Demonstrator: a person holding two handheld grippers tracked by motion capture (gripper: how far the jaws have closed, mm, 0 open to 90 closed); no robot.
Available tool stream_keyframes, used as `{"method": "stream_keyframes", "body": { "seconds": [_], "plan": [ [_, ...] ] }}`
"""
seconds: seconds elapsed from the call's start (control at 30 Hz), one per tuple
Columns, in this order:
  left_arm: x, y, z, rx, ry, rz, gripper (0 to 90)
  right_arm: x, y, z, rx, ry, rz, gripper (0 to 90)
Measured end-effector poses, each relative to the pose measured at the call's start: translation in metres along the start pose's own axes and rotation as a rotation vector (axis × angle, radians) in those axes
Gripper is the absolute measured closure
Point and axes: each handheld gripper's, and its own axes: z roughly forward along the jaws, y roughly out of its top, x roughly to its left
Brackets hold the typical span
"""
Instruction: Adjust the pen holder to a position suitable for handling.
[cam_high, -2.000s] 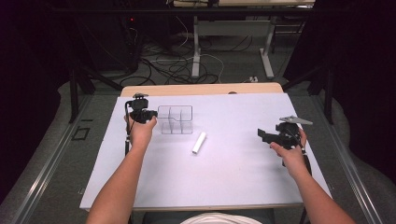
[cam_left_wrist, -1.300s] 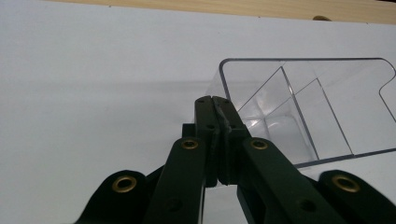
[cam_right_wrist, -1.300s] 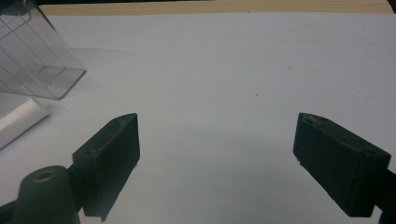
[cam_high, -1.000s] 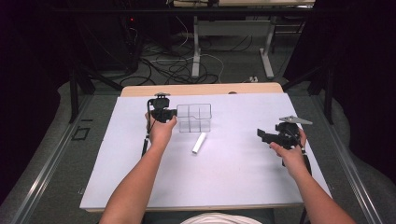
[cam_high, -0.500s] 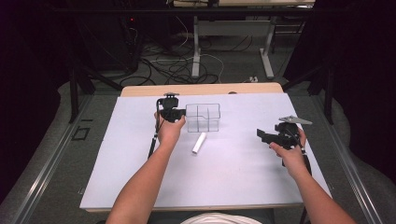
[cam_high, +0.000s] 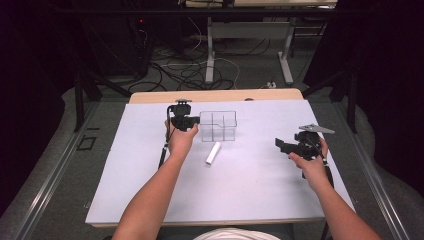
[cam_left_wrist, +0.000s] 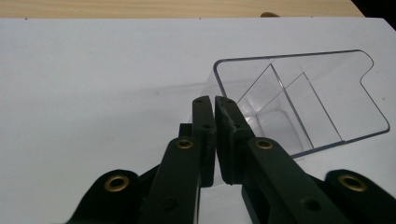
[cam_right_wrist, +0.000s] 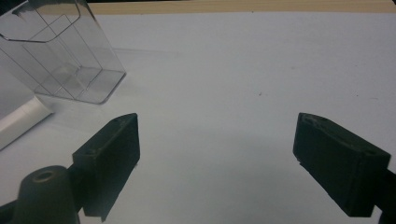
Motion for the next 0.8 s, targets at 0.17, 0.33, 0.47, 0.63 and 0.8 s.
{"method": "stream_keyframes", "body": {
  "seconds": [0.17, 0.33, 0.47, 0.63, 0.8],
  "plan": [
    [0.003, -0.001, -0.008, -0.007, -0.008, 0.006, 82.1, 0.000, 0.000, -0.001, 0.000, 0.000, 0.007, 14.1],
    [0.005, -0.004, -0.013, -0.026, -0.016, 0.006, 77.1, 0.000, 0.000, -0.001, -0.003, 0.001, 0.002, 14.1],
    [0.010, -0.009, -0.017, -0.028, -0.032, 0.003, 71.8, 0.001, 0.000, 0.000, -0.001, 0.003, 0.004, 14.1],
    [0.015, -0.015, -0.021, -0.029, -0.037, -0.016, 65.9, 0.001, 0.000, 0.001, 0.003, 0.003, 0.004, 14.1],
    [0.019, -0.020, -0.026, -0.029, -0.061, -0.023, 59.9, 0.001, 0.000, 0.000, 0.002, 0.003, 0.003, 14.1]
  ]
}}
